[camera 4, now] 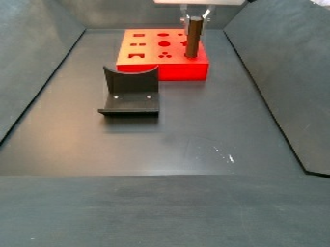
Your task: Insert the hexagon object.
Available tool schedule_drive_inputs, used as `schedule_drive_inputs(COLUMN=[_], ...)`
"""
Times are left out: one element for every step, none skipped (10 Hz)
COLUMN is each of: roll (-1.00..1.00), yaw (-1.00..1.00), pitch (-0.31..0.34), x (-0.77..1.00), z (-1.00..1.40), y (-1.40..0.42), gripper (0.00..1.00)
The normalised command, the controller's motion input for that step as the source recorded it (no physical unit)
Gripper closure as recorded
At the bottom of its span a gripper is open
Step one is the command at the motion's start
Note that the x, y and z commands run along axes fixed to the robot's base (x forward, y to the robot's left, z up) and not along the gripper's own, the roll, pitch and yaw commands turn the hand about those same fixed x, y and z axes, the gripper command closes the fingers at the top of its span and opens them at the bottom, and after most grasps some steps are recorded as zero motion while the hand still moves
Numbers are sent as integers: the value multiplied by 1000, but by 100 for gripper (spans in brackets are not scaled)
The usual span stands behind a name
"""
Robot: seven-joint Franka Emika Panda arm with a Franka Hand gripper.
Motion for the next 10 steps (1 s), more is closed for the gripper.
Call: schedule_drive_inputs(roll=[61,76,194,180,193,233,290,303,304,239], yaw=[63,169,177,174,194,151,117,80,77,0], pitch=[-229,-229,-91,-93,-91,-39,-1,0,0,0], x=[9,0,0,0,0,0,0,0,0,29], z=[-734,-726,-860,-897,-871,-869,-774,-737,-751,-871], y=[0,51,0,0,0,0,0,0,-40,-106], gripper=[100,100,100,100,100,100,100,100,100,100])
